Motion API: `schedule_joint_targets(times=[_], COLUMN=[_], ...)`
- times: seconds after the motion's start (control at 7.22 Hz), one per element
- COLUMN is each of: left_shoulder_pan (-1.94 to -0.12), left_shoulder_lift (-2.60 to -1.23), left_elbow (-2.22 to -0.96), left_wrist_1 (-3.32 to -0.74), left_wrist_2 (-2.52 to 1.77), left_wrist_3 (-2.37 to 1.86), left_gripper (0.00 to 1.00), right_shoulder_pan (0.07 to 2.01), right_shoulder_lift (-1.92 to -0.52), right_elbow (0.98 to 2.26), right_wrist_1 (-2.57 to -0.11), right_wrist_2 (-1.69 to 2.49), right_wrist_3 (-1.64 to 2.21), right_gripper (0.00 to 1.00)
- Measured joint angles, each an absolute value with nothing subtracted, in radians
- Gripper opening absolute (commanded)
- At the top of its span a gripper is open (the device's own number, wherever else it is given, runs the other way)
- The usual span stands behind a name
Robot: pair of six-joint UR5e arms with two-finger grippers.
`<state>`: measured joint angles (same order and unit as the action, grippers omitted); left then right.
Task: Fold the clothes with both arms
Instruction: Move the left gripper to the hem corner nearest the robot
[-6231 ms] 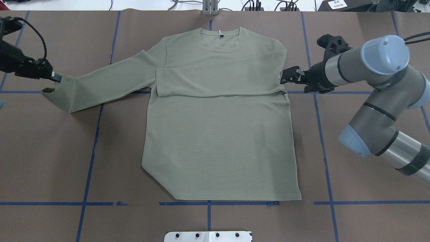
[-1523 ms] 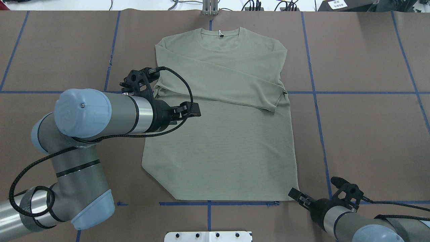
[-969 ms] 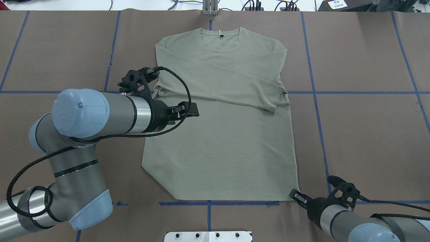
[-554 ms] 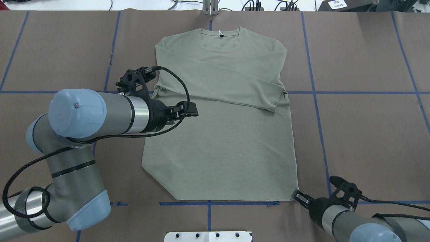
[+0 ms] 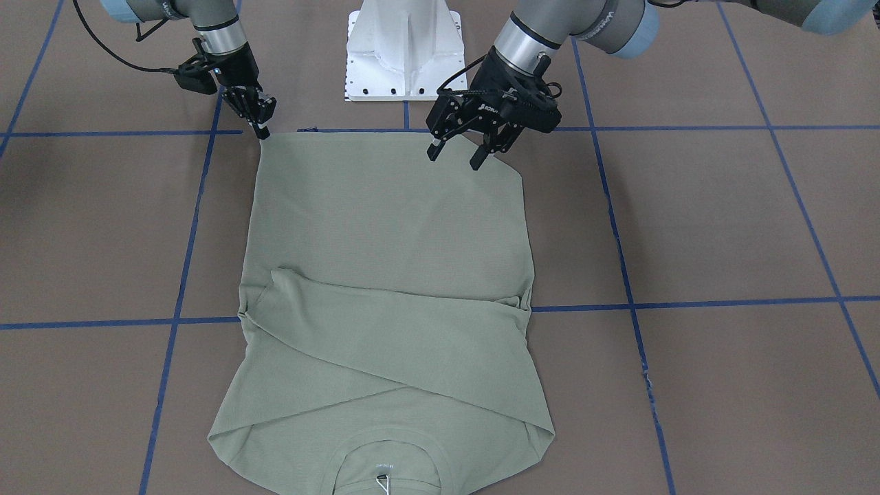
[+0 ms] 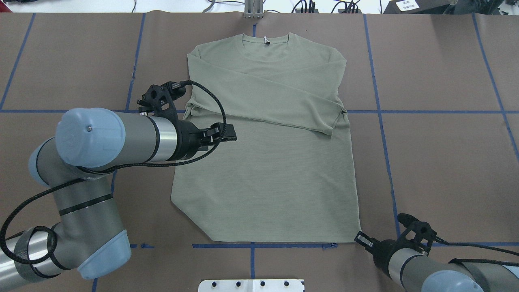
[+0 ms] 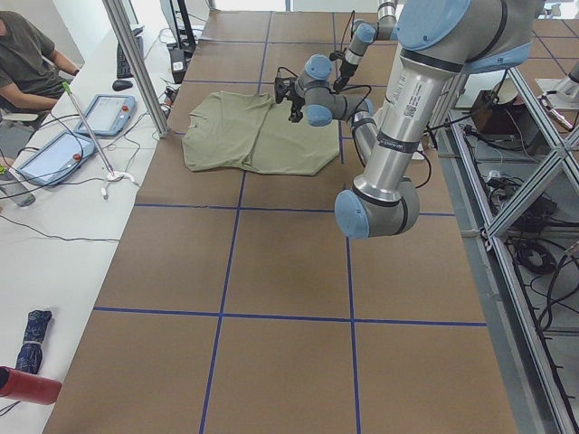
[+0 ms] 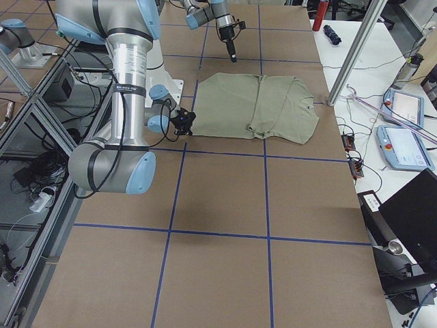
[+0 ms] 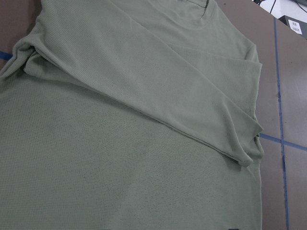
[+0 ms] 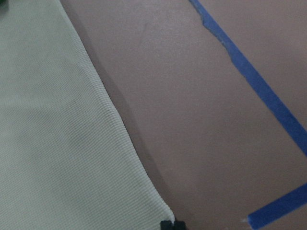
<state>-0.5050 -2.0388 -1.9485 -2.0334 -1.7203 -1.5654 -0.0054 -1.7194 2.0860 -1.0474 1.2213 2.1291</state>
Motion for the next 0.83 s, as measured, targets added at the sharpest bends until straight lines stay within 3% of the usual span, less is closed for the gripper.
schedule_joint_targets(times=[0.83], left_shoulder_pan=[-0.371], left_shoulder_lift=[-1.898], left_elbow=[-2.025], left_wrist_1=[-1.861], left_wrist_2=[-1.611], left_wrist_3=[-1.872], left_gripper=[0.8], right_shoulder_pan=[0.003], right_shoulder_lift=[-1.722], right_elbow=[2.18], right_wrist_1=[-1.046], right_wrist_2=[1.238], right_wrist_3=[2.129], right_gripper=[0.0])
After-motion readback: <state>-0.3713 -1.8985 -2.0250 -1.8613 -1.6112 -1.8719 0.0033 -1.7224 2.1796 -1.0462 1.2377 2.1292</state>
